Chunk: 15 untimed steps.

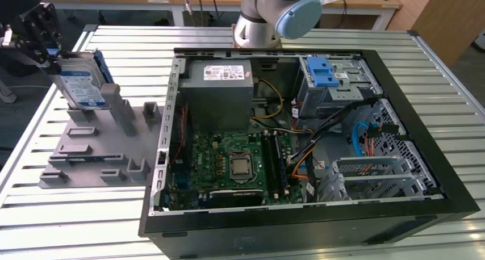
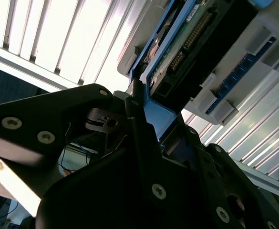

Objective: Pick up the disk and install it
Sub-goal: 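Pick up the disk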

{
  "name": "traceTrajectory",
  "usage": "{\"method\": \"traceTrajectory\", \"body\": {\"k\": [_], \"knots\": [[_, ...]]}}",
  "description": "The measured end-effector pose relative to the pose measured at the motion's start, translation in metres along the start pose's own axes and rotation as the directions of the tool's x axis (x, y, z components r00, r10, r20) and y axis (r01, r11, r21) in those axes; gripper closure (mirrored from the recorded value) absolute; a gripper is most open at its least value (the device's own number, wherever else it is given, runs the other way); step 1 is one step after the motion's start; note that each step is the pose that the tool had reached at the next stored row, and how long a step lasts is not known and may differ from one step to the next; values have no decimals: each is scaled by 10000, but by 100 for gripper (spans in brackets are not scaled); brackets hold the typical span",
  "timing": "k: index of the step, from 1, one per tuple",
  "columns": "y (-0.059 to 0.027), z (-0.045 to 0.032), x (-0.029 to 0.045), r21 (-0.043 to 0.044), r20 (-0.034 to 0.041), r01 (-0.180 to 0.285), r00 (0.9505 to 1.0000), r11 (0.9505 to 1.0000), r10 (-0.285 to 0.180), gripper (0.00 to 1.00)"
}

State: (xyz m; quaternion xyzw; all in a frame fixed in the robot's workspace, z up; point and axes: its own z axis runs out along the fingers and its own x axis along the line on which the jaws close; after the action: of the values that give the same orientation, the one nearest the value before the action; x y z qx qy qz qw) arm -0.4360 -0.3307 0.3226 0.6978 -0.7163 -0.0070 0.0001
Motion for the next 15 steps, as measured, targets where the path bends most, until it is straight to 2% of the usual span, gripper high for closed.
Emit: {"method": "traceTrajectory", "body": {"k": [15], "knots": [[1,-85,-1,1,0,0,10000,10000,0,64]]}}
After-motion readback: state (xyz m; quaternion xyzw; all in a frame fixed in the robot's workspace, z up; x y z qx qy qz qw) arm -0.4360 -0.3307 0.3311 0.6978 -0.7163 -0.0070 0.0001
